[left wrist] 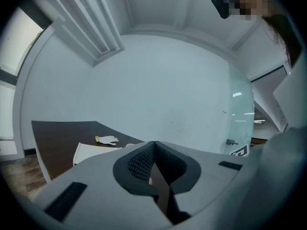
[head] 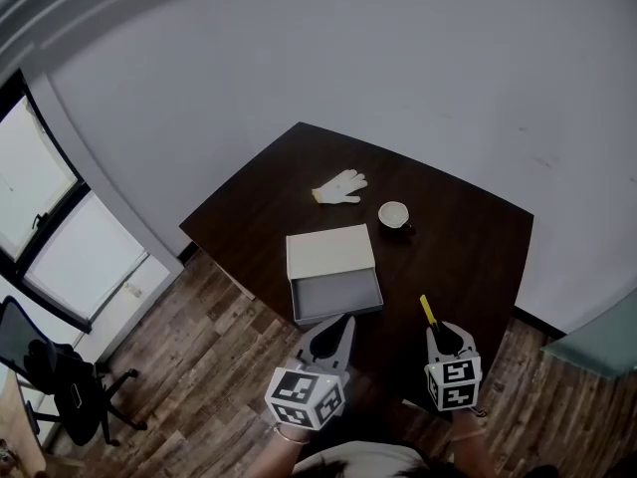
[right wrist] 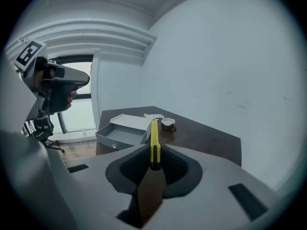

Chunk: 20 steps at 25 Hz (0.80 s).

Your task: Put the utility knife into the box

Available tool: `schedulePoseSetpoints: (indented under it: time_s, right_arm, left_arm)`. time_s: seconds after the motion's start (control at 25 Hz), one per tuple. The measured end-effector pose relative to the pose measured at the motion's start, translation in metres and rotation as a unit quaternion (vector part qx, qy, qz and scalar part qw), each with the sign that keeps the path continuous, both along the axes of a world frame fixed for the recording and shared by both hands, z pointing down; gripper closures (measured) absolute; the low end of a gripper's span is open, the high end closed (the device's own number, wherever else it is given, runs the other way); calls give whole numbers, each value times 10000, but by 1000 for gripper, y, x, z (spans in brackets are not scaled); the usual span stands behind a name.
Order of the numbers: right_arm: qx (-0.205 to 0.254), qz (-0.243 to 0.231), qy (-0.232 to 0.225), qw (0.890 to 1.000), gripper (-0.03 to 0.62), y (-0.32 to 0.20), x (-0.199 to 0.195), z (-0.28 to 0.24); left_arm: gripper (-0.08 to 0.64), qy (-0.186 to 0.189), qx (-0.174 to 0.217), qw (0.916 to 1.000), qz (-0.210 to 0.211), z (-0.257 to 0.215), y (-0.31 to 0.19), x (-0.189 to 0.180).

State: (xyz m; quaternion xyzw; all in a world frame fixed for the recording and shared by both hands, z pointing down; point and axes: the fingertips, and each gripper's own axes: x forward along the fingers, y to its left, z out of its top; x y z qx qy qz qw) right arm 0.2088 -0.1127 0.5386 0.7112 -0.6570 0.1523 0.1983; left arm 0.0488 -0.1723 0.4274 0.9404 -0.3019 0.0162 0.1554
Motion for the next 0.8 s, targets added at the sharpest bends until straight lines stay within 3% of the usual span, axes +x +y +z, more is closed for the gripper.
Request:
schedulePoseSetpoints:
  time_s: [0.4,0.8]
  right_arm:
    - [388,-18,-169,9991,520,-29,-25,-32]
    - [453,-269,85,9986,521,-64,-59,-44]
  left_arm:
    - [543,99,66,9998,142,-10,-18,-12]
    - [543,118,58,9998,117,-11,-48,-44]
